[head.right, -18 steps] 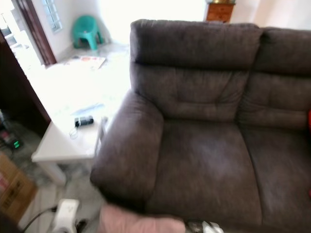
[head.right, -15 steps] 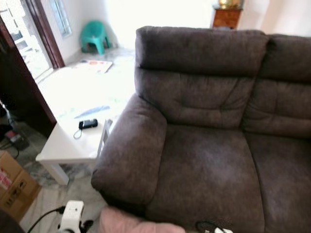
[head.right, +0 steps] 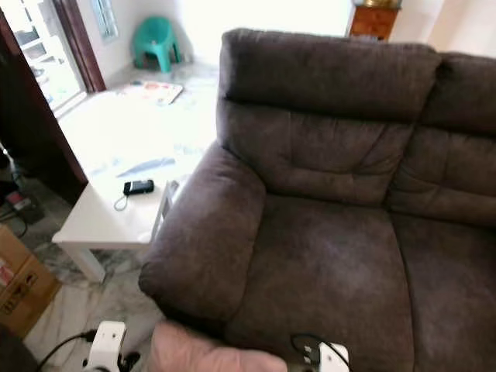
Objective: Move the pillow to the sofa from floor
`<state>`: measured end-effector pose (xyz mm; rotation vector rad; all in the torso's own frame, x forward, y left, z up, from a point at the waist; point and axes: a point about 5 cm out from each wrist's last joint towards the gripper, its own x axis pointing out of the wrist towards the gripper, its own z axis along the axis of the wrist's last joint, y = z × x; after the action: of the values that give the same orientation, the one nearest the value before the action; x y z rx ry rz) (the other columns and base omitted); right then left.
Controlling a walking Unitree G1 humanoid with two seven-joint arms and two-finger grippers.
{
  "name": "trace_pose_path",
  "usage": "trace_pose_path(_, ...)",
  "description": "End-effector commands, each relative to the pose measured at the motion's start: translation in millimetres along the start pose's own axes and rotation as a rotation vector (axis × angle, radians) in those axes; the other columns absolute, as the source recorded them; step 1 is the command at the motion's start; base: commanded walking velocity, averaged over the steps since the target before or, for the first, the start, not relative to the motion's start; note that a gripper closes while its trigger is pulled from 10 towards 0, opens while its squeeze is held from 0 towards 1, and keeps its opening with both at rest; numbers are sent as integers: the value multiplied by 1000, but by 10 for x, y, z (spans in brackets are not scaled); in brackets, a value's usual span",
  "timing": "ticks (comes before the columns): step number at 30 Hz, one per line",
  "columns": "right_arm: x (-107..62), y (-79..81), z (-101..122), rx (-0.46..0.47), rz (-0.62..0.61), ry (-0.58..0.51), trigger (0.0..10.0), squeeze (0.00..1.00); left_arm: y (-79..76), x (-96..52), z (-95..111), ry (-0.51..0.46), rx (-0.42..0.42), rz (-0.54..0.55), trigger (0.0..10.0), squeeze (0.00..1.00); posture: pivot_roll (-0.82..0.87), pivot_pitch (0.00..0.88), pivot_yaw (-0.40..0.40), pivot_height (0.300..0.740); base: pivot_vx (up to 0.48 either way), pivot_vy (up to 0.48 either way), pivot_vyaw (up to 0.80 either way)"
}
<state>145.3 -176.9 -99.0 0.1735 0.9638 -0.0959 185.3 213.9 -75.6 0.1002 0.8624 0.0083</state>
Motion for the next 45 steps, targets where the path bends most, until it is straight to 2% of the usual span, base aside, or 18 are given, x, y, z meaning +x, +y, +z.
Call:
trace_pose_path(1,-6,-22,-27,-6,-14,15,10000,0,-1,-2,-9,0,8,1,10000,0,58,0,-50,740,0,0,0)
trace_pose_path(9,4,35,-27,-7,-10,20,10000,0,-5,-5,-17,-2,-16,0,10000,0,57,0,-48,740,0,0,0)
trace_pose_path(14,-29,-78,-81,-4,-25,28,10000,0,-4,-5,-24,5,-23,-4,10000,0,57,0,-48,740,0,334,0)
trace_pose_path(19,-32,-98,-78,-5,-26,25,10000,0,-2,-6,-25,5,-23,-2,10000,0,57,0,-47,740,0,463,0)
trace_pose_path(29,2,7,-3,-10,-9,6,10000,0,-1,-5,-18,1,-14,-3,10000,0,58,0,-47,740,0,40,0)
trace_pose_path(36,-9,67,-78,-11,-6,23,10000,0,3,-7,-25,5,-11,-4,10000,0,57,0,-46,740,0,0,0)
trace_pose_path(41,-33,22,-144,-10,-11,37,10000,0,2,-8,-25,2,-13,-6,10000,0,58,0,-47,740,0,0,0)
trace_pose_path(45,-56,-95,-161,-8,-22,41,10000,0,3,-8,-23,-1,-15,-6,10000,0,59,0,-47,740,0,0,0)
